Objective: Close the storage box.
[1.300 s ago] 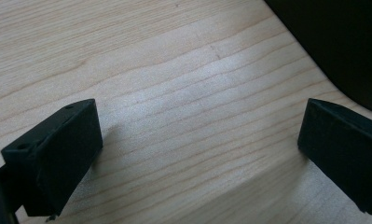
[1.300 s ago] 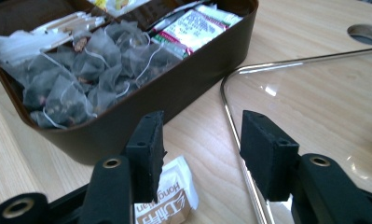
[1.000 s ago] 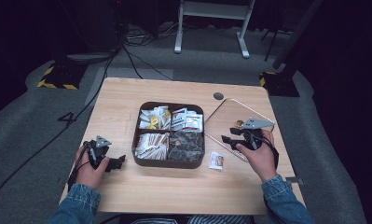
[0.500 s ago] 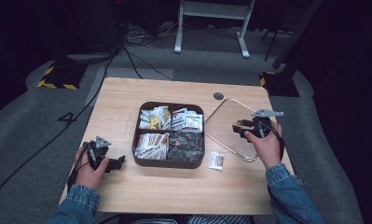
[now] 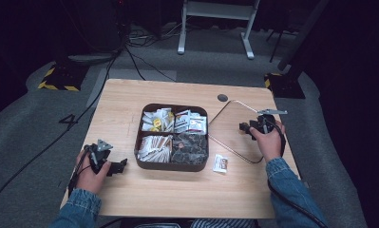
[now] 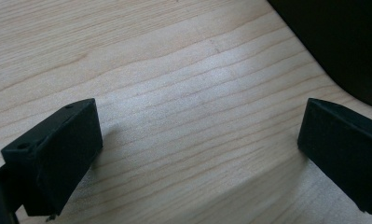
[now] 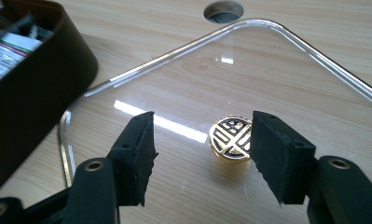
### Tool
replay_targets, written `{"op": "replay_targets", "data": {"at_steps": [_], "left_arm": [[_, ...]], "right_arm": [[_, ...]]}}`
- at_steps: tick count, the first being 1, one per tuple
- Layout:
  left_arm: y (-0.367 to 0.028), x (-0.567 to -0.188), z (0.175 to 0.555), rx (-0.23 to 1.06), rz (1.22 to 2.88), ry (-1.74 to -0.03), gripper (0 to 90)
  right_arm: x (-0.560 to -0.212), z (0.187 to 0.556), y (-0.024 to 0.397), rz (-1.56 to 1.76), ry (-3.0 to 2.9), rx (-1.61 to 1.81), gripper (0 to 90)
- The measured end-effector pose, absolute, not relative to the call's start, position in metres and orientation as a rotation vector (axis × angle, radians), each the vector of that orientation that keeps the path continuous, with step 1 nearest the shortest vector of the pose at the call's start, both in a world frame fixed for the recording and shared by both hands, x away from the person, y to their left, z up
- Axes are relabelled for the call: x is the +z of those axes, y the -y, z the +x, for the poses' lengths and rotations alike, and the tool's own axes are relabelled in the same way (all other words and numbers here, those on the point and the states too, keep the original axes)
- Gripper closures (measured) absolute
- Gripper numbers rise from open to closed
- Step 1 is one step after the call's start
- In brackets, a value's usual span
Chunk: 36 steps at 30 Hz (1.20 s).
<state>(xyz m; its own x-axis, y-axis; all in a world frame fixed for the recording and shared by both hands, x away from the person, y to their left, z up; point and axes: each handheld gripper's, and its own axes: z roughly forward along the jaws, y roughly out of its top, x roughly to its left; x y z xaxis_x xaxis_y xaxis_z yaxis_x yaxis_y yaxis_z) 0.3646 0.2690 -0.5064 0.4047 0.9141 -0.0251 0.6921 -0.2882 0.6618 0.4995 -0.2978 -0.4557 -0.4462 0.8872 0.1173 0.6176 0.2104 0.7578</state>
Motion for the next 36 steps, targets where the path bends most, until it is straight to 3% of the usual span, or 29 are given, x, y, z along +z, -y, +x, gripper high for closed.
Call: {"op": "replay_targets", "data": {"at_steps": [18,28,32,36], "left_arm": [[-0.269,-0.506,0.365,0.485,2.071,-1.362,0.1],[-0.269,-0.506,0.365,0.485,2.071,-1.362,0.1],[-0.269,-0.506,0.365,0.485,2.071,-1.362,0.1],[-0.269,-0.506,0.365,0.485,2.071,-1.362,0.1]], "right_arm": [[-0.478,0.517,0.293,1.409,-2.116,0.955,41.9],[-0.491,0.519,0.299,1.44,-2.125,0.938,50.4],[-0.492,0.519,0.297,1.402,-2.141,0.956,58.3],[-0.494,0.518,0.296,1.376,-2.132,0.952,58.8]]}}
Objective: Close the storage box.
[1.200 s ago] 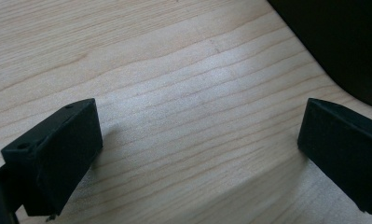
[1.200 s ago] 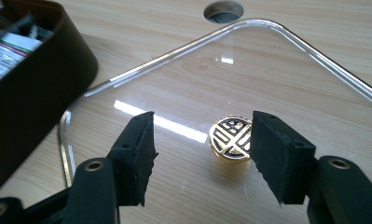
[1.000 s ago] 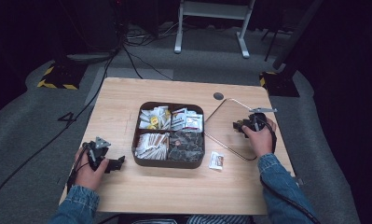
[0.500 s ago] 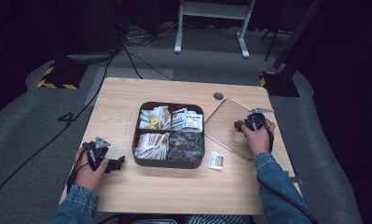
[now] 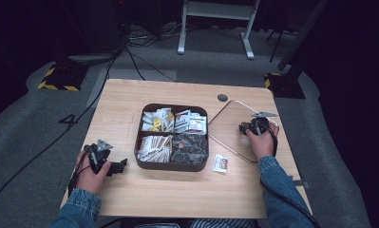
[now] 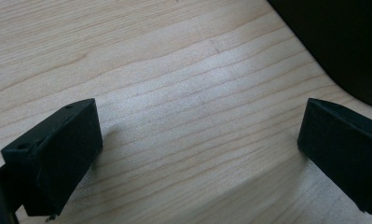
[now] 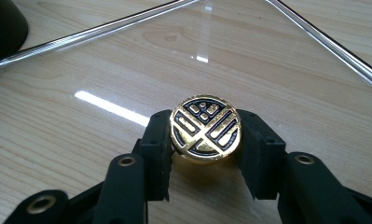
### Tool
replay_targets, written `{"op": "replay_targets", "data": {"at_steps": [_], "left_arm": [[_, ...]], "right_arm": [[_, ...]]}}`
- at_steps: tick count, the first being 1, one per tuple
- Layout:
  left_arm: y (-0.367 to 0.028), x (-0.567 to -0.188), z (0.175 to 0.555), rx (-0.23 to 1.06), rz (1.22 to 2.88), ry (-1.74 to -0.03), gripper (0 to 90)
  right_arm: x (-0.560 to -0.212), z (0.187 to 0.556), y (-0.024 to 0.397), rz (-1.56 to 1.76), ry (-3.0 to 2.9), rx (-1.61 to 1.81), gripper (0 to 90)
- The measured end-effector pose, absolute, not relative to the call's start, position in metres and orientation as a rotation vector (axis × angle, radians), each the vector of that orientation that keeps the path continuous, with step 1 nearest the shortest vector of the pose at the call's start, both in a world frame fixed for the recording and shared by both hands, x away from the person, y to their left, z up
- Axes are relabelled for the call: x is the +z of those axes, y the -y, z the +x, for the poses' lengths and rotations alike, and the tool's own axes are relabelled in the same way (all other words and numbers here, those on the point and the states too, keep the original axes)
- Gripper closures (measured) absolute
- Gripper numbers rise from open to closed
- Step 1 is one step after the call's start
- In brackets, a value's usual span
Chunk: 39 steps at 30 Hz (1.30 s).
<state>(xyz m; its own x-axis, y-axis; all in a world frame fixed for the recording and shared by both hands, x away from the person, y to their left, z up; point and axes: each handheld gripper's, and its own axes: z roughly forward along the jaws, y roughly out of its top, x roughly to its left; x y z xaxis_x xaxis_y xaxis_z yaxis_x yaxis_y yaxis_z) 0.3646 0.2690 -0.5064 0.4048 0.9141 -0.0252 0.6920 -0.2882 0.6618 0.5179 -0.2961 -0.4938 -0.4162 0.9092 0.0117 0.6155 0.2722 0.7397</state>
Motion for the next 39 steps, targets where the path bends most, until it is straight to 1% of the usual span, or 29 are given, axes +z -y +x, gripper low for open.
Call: {"op": "replay_targets", "data": {"at_steps": [10,19,32,39], "left_arm": [[-0.269,-0.506,0.365,0.485,2.071,-1.362,0.1],[-0.269,-0.506,0.365,0.485,2.071,-1.362,0.1],[-0.269,-0.506,0.365,0.485,2.071,-1.362,0.1],[-0.269,-0.506,0.364,0.49,2.075,-1.361,0.1]], "right_arm": [[-0.493,0.517,0.294,1.358,-2.131,0.933,59.0],[-0.487,0.514,0.305,1.374,-2.124,0.933,59.0],[-0.46,0.504,0.318,1.358,-2.081,1.011,59.0],[-0.439,0.498,0.315,1.304,-2.094,1.024,59.0]]}}
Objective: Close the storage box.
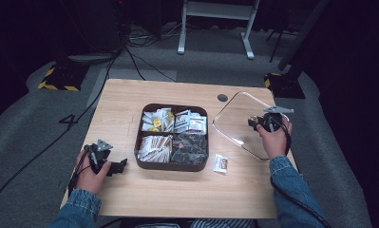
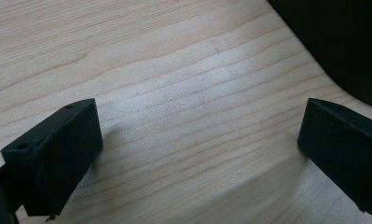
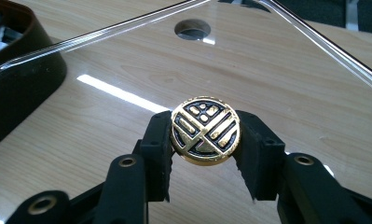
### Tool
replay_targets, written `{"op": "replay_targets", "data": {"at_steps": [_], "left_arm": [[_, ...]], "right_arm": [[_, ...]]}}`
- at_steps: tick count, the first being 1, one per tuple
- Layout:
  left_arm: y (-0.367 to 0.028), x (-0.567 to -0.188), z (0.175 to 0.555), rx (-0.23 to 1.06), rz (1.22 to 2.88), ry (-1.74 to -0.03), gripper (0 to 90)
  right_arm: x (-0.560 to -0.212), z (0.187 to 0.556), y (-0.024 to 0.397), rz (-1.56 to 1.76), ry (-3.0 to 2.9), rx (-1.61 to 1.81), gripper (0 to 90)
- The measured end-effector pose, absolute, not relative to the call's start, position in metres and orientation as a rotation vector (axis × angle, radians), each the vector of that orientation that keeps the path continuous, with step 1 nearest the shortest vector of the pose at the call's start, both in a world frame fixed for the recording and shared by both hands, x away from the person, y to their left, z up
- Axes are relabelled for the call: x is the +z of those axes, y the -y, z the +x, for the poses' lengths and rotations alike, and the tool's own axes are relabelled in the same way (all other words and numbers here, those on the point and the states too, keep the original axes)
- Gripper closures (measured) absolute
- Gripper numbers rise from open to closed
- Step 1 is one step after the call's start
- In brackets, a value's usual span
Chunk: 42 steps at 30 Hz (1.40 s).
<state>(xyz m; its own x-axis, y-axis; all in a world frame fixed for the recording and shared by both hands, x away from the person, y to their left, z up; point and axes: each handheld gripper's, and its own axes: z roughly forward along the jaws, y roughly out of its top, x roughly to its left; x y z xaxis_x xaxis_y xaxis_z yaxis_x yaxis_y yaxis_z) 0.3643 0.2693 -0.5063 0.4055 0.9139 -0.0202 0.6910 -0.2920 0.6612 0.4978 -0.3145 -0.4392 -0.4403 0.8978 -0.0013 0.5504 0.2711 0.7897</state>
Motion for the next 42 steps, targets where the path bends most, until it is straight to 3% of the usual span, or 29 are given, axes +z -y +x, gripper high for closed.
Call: {"op": "replay_targets", "data": {"at_steps": [11,24,42], "left_arm": [[-0.268,-0.506,0.362,0.49,2.063,-1.378,0.1],[-0.268,-0.506,0.362,0.49,2.063,-1.378,0.1],[-0.268,-0.506,0.362,0.491,2.062,-1.38,0.1]], "right_arm": [[-0.407,0.494,0.291,1.188,-2.158,1.072,59.0],[-0.379,0.493,0.218,0.978,-2.3,1.156,59.0],[-0.376,0.482,0.135,0.788,-2.444,1.211,59.0]]}}
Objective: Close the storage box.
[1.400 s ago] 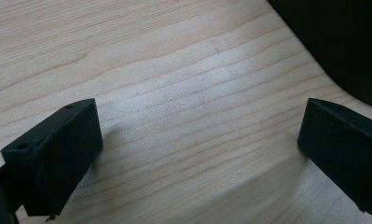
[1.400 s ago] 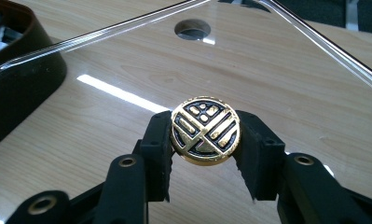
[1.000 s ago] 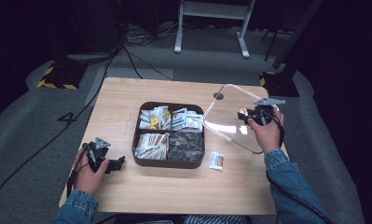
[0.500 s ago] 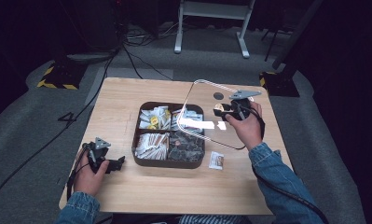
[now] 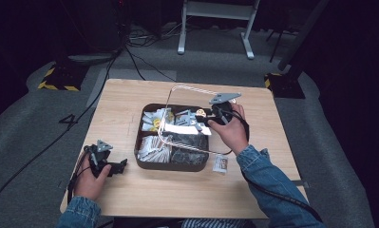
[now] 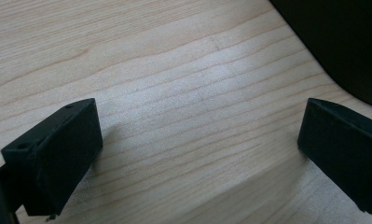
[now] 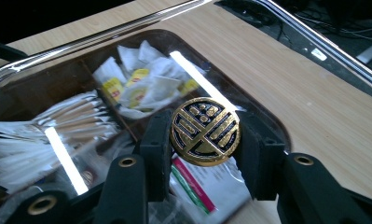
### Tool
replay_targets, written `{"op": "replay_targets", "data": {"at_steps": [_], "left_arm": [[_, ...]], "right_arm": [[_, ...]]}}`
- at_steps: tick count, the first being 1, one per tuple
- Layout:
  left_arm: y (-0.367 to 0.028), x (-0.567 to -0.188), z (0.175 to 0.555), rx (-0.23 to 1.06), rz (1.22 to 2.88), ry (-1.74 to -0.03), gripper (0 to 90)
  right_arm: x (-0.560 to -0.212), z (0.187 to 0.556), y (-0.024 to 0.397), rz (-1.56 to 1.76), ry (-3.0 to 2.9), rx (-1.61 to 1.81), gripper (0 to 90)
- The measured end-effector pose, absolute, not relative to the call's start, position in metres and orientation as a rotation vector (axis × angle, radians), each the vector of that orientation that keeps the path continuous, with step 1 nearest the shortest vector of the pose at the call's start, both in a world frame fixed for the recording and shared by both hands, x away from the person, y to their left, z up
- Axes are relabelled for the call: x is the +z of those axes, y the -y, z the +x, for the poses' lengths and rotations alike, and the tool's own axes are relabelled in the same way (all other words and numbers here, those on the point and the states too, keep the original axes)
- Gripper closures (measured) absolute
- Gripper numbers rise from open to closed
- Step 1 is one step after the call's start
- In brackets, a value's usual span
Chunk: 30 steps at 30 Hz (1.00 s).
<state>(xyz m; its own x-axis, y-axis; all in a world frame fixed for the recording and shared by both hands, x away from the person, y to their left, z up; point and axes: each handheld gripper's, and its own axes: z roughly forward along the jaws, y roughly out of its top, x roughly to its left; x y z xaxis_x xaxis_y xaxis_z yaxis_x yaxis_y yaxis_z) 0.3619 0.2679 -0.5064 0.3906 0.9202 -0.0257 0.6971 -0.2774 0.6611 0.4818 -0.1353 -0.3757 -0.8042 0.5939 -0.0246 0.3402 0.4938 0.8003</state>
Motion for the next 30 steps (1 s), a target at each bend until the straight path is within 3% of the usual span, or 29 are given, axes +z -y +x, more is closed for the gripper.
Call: {"op": "replay_targets", "data": {"at_steps": [14,30], "left_arm": [[-0.268,-0.506,0.362,0.489,2.063,-1.378,0.0],[-0.268,-0.506,0.363,0.487,2.069,-1.37,0.0]], "right_arm": [[-0.392,0.473,0.087,0.696,-2.537,1.22,59.0],[-0.419,0.472,0.061,0.666,-2.596,1.202,59.0]]}}
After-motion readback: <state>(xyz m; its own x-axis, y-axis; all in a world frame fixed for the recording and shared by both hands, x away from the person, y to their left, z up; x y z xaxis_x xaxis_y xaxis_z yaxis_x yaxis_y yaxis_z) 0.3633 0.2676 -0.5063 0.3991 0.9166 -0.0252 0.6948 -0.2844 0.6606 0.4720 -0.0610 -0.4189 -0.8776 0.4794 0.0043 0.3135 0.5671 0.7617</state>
